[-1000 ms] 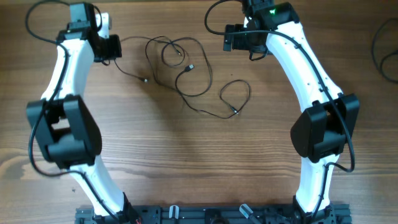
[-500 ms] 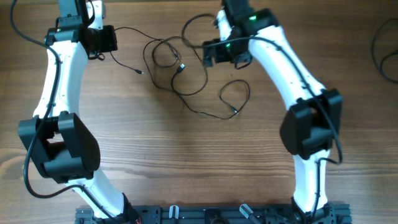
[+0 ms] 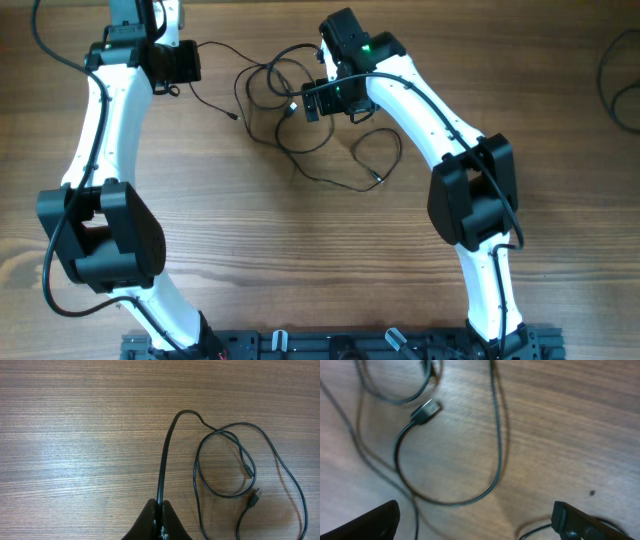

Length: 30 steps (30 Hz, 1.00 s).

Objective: Untangle cables

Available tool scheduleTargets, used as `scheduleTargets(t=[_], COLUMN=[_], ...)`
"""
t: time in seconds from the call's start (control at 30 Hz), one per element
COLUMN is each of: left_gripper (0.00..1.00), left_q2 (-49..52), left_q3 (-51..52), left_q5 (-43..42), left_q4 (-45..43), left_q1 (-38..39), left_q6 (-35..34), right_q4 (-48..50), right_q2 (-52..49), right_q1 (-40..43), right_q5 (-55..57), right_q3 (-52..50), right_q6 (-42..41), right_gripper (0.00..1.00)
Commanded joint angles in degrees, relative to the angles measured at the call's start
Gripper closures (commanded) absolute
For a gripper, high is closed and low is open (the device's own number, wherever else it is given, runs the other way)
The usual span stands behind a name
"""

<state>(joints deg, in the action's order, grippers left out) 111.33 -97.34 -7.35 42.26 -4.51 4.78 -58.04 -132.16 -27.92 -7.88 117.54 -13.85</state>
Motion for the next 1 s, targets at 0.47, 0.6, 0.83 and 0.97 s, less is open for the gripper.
scheduleTargets(t=[0.47,0.6,0.83,0.97], left_gripper=[0.96,0.96,0.96,0.96], left_q2=[-1.1,-1.1,-1.1,-1.1], left_q3=[0.1,0.1,0.1,0.1], left_q5=[-1.2,-2.3,-2.7,-2.7], left_q4=[-0.4,-0.5,-0.4,-0.4], left_q1=[0.2,0.3,0.3,0.3], left_q6=[-0.8,-0.8,-0.8,-0.8], right_q4=[-4.7,-9.5,-16.1,-16.3], right_q2=[-3.9,-4.0,-4.0,-4.0], right_q1=[0.0,0.0,-0.9,-2.3], right_q5=[17.6,20.5,24.6,26.1], right_q3=[0.1,0.1,0.1,0.1], right_q6=[-19.2,-26.8,-34.4,-32.4], right_gripper=[0.02,0.01,0.02,0.01])
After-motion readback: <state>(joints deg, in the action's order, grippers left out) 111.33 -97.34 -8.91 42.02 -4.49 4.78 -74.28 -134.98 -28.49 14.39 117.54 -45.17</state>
